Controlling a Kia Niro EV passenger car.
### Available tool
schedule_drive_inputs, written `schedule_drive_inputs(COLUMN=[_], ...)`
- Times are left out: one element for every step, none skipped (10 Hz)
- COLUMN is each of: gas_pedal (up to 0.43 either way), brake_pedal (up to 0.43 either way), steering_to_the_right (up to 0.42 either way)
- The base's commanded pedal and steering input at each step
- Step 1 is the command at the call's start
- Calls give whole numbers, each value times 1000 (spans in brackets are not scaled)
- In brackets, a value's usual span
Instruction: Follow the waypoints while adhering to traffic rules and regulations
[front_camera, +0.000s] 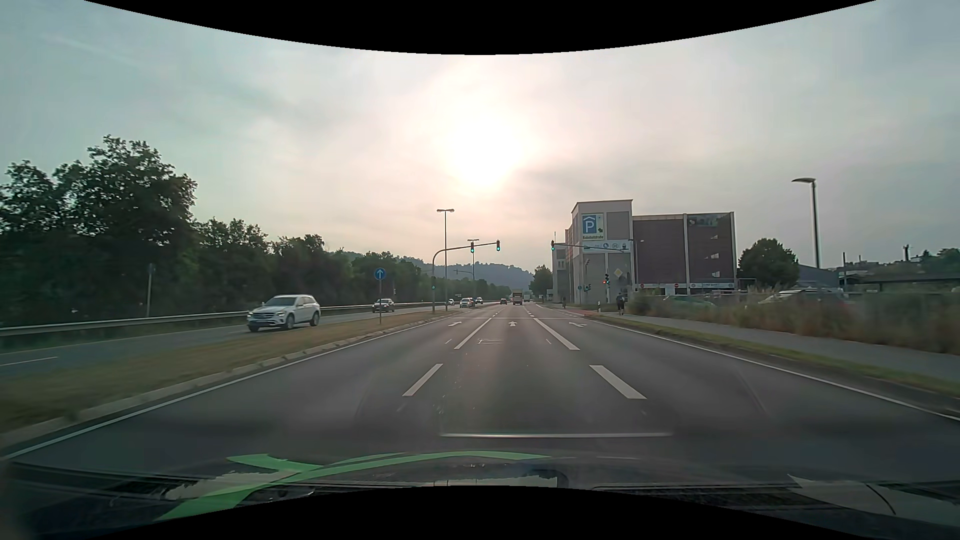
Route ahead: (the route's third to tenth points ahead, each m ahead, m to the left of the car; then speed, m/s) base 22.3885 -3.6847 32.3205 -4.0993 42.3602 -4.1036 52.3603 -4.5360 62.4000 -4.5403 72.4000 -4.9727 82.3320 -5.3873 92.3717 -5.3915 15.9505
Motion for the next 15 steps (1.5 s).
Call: schedule_drive_inputs(gas_pedal=[189, 189, 189, 189, 189, 189, 189, 189, 189, 189, 189, 189, 189, 189, 189], brake_pedal=[0, 0, 0, 0, 0, 0, 0, 0, 0, 0, 0, 0, 0, 0, 0], steering_to_the_right=[0, 0, 0, 0, 0, 0, 0, 1, 2, 2, 2, 2, 3, 2, 1])
